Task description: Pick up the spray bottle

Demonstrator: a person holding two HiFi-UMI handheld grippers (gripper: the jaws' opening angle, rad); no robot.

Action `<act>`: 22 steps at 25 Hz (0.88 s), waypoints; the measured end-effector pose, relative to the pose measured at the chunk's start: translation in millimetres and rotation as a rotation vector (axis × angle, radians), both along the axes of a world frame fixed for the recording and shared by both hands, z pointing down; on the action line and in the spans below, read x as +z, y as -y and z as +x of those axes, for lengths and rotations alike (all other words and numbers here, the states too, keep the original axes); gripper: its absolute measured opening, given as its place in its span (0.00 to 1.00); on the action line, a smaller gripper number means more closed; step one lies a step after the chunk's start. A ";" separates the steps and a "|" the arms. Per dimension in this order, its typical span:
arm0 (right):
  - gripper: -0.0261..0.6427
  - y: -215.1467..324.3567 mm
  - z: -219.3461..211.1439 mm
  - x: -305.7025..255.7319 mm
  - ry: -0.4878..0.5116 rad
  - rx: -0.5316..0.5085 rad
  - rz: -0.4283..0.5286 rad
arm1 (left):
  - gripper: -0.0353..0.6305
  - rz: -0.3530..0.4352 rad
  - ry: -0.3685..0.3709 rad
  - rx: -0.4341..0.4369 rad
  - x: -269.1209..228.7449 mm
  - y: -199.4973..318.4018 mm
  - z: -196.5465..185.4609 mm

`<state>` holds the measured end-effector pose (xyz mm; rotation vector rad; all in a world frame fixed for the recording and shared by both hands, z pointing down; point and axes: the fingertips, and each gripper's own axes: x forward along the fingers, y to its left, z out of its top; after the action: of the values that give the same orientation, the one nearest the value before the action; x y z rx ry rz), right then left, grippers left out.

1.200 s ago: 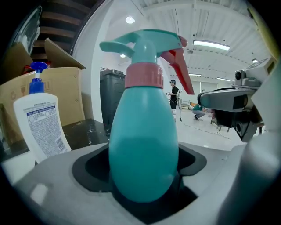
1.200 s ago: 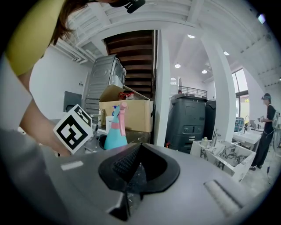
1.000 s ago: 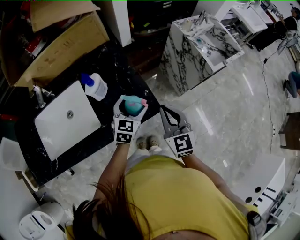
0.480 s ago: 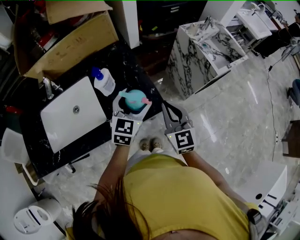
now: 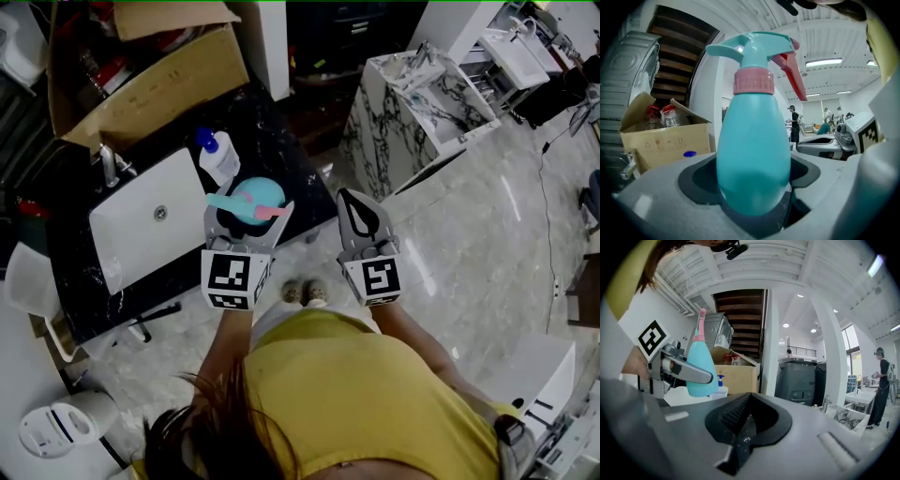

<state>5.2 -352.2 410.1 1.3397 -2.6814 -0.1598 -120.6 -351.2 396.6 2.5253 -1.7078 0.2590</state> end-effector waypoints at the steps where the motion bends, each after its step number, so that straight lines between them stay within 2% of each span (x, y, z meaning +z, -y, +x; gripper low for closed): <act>1: 0.04 -0.4 1.9 -5.0 0.000 0.007 0.009 | 0.68 0.000 -0.001 -0.010 -2.4 -3.4 -2.6; 5: 0.04 -3.3 8.9 -22.6 -0.005 0.034 0.039 | 0.68 -0.005 -0.006 -0.044 -8.8 -15.8 -10.9; 9: 0.04 -10.5 5.0 -39.7 0.036 0.029 0.049 | 0.68 0.004 -0.008 -0.068 -10.9 -23.2 -16.8; 22: 0.04 -21.6 3.3 -35.5 0.021 0.013 0.049 | 0.68 0.011 -0.012 -0.069 -11.7 -30.6 -14.3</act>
<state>8.5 -330.5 374.6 1.3796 -2.7027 -0.2124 -134.8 -320.7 385.0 2.4640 -1.7930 0.2305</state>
